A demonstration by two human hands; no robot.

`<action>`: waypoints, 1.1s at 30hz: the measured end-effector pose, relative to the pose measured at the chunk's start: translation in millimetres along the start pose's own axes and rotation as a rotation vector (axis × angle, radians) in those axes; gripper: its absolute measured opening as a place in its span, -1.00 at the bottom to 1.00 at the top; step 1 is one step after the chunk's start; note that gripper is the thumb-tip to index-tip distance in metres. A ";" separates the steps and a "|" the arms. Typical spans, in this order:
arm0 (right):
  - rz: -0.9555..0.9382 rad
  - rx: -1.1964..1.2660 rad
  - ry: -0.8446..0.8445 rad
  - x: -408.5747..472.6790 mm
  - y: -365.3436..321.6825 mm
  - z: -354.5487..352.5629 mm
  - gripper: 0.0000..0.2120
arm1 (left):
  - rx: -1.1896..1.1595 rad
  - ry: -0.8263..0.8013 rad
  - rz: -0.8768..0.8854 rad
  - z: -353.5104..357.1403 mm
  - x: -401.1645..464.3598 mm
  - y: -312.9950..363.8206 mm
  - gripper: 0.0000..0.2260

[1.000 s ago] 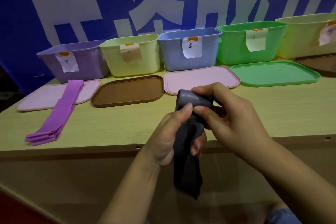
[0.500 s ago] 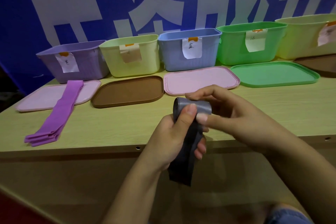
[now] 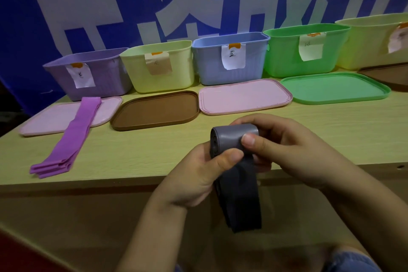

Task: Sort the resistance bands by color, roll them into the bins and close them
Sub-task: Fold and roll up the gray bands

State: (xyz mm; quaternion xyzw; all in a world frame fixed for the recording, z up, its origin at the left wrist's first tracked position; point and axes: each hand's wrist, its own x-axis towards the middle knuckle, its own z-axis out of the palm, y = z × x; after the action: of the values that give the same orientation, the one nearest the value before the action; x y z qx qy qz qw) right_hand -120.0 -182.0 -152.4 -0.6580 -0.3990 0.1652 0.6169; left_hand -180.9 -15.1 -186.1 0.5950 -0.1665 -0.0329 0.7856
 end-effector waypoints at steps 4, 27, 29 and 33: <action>-0.069 -0.032 0.092 -3.7 -3.5 6.0 -0.76 | -0.179 -0.056 -0.021 -2.1 2.8 -1.0 -0.54; -0.227 -0.062 0.185 -1.1 -13.1 3.5 -0.72 | -0.094 -0.252 -0.138 6.2 7.6 1.4 -0.78; -0.229 -0.080 0.179 -1.7 -13.8 3.4 -0.74 | -0.053 -0.258 -0.114 2.9 6.0 6.6 -0.82; -0.255 -0.158 0.197 -1.5 -13.0 7.2 -0.76 | -0.080 -0.300 -0.121 2.9 5.1 7.1 -0.82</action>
State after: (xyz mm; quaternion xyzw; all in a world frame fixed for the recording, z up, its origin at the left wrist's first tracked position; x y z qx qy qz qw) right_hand -130.2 -179.3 -141.9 -0.6615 -0.4287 -0.0116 0.6152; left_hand -178.0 -16.9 -177.7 0.5607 -0.2442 -0.1751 0.7716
